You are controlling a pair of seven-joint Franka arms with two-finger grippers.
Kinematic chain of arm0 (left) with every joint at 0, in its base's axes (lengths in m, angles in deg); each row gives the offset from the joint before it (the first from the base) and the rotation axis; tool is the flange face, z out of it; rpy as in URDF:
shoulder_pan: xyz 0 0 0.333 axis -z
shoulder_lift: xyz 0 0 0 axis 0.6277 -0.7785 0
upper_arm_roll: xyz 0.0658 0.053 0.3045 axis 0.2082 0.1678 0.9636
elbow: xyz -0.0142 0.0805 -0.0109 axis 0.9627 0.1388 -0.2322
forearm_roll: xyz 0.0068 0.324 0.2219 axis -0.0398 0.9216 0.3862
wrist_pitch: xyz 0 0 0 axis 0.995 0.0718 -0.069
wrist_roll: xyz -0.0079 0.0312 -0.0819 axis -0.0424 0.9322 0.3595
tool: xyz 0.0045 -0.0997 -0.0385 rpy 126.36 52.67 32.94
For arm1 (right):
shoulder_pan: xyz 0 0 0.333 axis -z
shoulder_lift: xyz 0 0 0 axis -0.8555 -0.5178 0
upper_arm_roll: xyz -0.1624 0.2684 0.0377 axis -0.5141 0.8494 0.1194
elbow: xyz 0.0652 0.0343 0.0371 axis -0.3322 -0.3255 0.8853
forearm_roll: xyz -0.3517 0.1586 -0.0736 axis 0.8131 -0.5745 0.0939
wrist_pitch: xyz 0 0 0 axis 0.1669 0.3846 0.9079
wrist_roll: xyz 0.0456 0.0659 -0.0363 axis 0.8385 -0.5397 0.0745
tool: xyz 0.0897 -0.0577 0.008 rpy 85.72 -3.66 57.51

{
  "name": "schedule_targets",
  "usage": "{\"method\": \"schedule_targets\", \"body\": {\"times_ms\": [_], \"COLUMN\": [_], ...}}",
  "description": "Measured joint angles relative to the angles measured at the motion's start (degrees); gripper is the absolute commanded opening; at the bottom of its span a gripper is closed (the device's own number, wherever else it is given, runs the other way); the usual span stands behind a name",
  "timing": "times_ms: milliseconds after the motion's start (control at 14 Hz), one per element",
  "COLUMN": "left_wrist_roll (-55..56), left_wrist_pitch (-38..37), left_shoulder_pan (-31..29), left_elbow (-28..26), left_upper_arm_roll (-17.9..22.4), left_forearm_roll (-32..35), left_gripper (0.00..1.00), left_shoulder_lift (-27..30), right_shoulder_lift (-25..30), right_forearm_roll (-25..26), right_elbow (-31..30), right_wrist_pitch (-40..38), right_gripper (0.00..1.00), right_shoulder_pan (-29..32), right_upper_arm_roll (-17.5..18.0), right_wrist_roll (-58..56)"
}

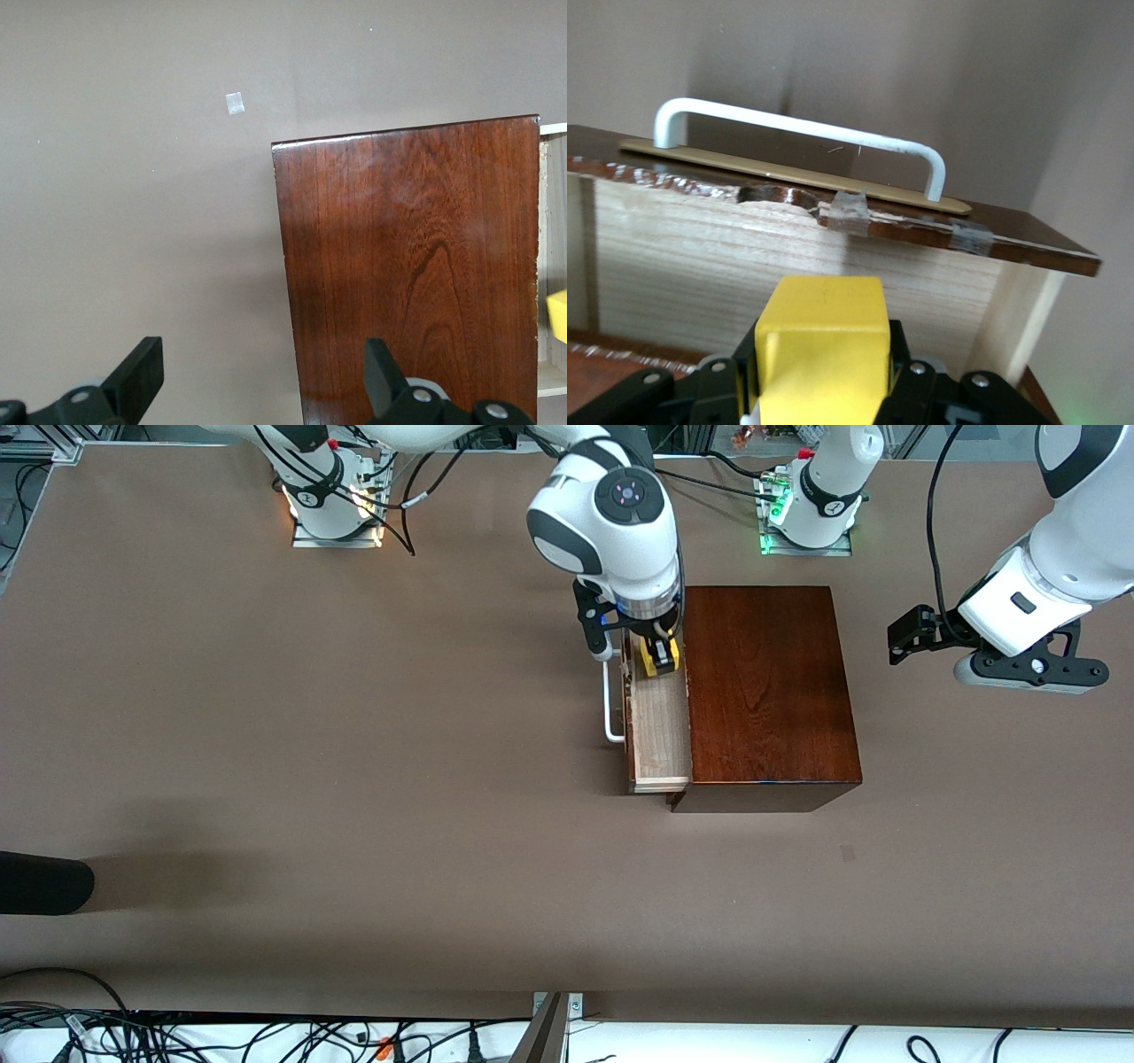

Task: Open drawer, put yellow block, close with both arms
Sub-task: 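Lower the cube into the drawer and open the right gripper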

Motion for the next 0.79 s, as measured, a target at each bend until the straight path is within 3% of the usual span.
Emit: {"method": "schedule_targets", "body": {"times_ms": [429, 500, 571, 786], "left_wrist_roll": [-0.1, -0.1, -0.2, -0.3], "left_wrist_pitch": [-0.8, -0.9, -1.0, -1.0], "left_shoulder_pan": [0.0, 0.0, 0.0, 0.0], "left_elbow": [0.0, 0.0, 0.0, 0.0], "left_upper_arm_roll": [0.0, 0.0, 0.0, 0.0], "left_forearm_roll": [0.0, 0.0, 0.0, 0.0], "left_gripper": [1.00, 1.00, 1.00, 1.00], "left_shoulder_lift": [0.0, 0.0, 0.0, 0.0], "right_shoulder_lift": [-3.7, -4.1, -4.3, -4.4], "right_forearm_roll": [0.0, 0.0, 0.0, 0.0], "right_elbow": [0.0, 0.0, 0.0, 0.0], "right_wrist_pitch": [2.5, 2.8, 3.1, 3.7], "right_gripper": [0.00, 0.46, 0.99, 1.00], "right_shoulder_pan": [-0.8, -1.1, -1.4, -1.6], "right_upper_arm_roll": [-1.3, -1.8, -2.1, -2.5], "right_wrist_roll": [0.7, 0.7, 0.8, 1.0]}}
